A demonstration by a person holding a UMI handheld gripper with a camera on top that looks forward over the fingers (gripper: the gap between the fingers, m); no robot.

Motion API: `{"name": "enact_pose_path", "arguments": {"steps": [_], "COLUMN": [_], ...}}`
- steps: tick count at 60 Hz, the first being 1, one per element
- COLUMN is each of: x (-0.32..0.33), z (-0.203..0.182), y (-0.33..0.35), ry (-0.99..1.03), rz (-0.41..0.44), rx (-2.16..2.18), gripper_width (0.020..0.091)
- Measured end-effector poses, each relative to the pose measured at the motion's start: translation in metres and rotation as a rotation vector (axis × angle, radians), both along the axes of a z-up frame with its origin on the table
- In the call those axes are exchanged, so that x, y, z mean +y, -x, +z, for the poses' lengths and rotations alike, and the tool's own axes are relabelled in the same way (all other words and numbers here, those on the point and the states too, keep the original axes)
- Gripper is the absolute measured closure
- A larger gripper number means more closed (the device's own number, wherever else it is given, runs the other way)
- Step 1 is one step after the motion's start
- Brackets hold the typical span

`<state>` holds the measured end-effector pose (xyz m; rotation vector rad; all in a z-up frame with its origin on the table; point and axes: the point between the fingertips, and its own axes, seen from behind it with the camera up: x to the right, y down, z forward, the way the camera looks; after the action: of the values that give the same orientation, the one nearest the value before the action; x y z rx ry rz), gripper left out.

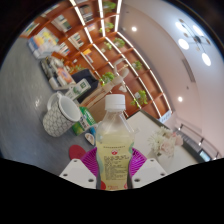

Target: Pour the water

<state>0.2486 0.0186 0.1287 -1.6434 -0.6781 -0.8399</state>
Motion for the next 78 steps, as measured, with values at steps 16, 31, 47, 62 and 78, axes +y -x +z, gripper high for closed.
{"name": "enact_pose_path", "arguments": {"steps": [16,31,47,62,78], "x": [0.057,0.083,0.093,0.073,0.072], "z": [0.026,0.038,0.045,0.051,0.028], "y": [-0.003,0.02,0.037,0.019,0.017], "ry": [0.029,0.032,-0.022,-0.063,-0.008], "rz": [0.047,0.111,0.131,0.12,0.128], "rx": [-0.593,-1.06,-1.257,-0.673,0.471], "gripper_width": [0.0755,0.0745,0.0741,0.0741,0.0743]}}
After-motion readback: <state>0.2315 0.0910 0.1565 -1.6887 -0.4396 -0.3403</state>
